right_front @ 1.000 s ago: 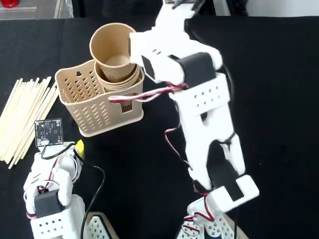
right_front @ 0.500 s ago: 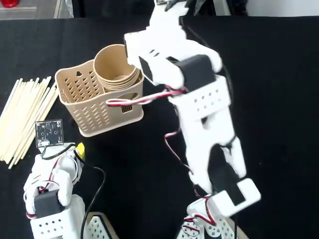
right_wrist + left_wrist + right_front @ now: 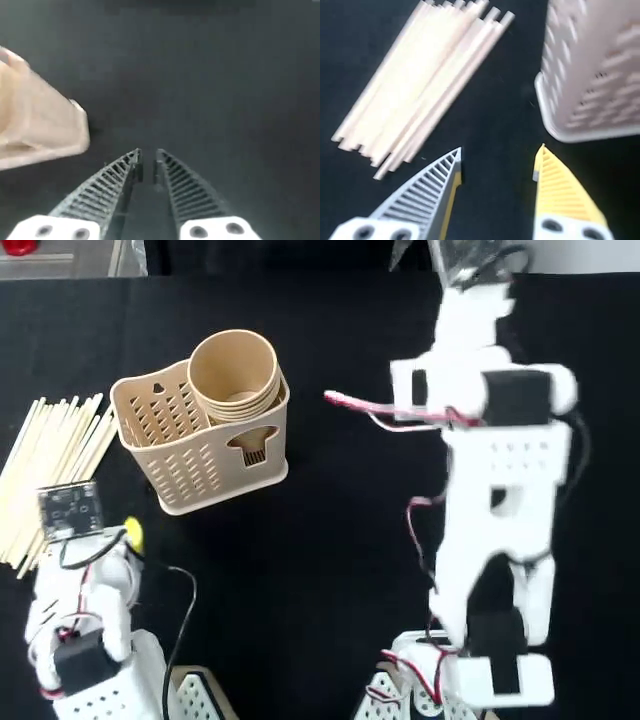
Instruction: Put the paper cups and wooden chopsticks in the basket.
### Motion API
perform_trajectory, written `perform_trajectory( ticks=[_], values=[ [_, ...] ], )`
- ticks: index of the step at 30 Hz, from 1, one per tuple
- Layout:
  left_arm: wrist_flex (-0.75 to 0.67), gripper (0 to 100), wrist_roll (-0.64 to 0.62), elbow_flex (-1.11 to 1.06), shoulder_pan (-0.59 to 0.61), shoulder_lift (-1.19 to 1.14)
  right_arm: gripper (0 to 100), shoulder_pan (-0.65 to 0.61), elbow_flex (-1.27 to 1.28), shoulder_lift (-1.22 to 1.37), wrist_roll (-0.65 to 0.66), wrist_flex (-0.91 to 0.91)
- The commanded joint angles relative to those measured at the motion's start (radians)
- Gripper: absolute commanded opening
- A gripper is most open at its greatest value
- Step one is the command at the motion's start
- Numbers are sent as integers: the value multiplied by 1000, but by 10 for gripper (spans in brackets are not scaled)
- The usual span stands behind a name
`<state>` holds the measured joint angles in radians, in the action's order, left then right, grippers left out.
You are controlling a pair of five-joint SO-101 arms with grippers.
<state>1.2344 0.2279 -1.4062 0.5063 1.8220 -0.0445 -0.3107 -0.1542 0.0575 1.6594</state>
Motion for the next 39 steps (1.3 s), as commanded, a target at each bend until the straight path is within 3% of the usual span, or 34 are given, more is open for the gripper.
perform_trajectory(
  ticks=[1, 7, 16, 24, 32, 39],
  values=[
    [18, 236, 61, 154, 61, -12, 11, 91, 320, 50, 104, -209],
    [72, 236, 226, 414, 62, -236, 12, 166, 648, 90, 155, -562],
    [98, 236, 252, 820, 65, -934, 12, 138, 869, 97, 176, -806],
    [98, 236, 252, 1237, 64, -1519, 12, 189, 951, 150, 180, -921],
    [296, 236, 336, 1776, 65, -2094, 12, 204, 926, 197, 173, -934],
    [321, 236, 334, 2258, 93, -2555, 12, 201, 929, 202, 173, -934]
  ],
)
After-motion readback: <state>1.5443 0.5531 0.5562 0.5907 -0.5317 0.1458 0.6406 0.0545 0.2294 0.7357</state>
